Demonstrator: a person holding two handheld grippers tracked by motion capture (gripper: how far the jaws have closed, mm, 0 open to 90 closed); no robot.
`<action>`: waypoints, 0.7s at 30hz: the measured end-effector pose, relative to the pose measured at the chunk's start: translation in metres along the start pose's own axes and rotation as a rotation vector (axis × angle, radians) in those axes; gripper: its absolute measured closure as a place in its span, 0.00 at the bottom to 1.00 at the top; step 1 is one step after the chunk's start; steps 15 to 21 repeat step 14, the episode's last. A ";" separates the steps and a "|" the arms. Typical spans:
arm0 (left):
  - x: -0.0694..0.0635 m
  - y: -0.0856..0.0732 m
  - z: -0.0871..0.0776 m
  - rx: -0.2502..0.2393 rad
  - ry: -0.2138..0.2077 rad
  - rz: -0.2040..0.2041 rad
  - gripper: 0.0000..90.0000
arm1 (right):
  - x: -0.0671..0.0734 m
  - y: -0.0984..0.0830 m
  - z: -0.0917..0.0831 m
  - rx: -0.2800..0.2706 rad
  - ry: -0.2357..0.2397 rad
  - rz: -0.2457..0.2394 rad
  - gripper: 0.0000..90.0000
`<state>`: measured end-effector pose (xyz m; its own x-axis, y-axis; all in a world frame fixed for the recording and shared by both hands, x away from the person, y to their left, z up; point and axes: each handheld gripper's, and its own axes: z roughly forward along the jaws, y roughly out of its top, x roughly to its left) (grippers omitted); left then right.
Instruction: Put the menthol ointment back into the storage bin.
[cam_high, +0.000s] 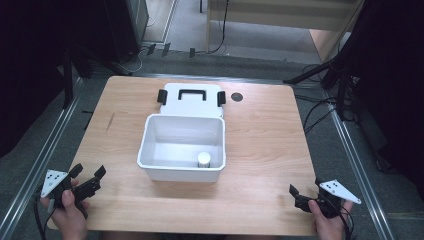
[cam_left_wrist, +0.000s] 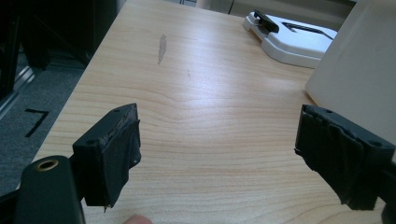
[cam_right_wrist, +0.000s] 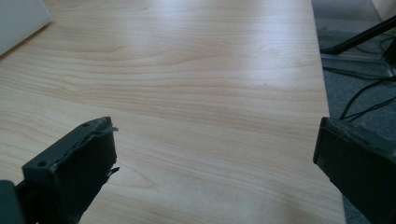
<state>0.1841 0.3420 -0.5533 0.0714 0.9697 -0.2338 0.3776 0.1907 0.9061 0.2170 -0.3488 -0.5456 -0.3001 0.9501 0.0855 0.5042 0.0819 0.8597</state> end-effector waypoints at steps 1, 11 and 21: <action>0.000 0.000 0.000 0.000 0.000 0.001 0.16 | 0.000 0.000 0.000 -0.011 -0.005 0.001 0.00; -0.001 0.000 0.000 0.003 0.004 0.004 0.16 | -0.003 -0.002 -0.003 -0.055 0.032 0.044 0.00; -0.001 0.000 0.001 0.009 0.004 0.005 0.16 | -0.002 -0.002 -0.001 -0.041 0.040 0.030 0.00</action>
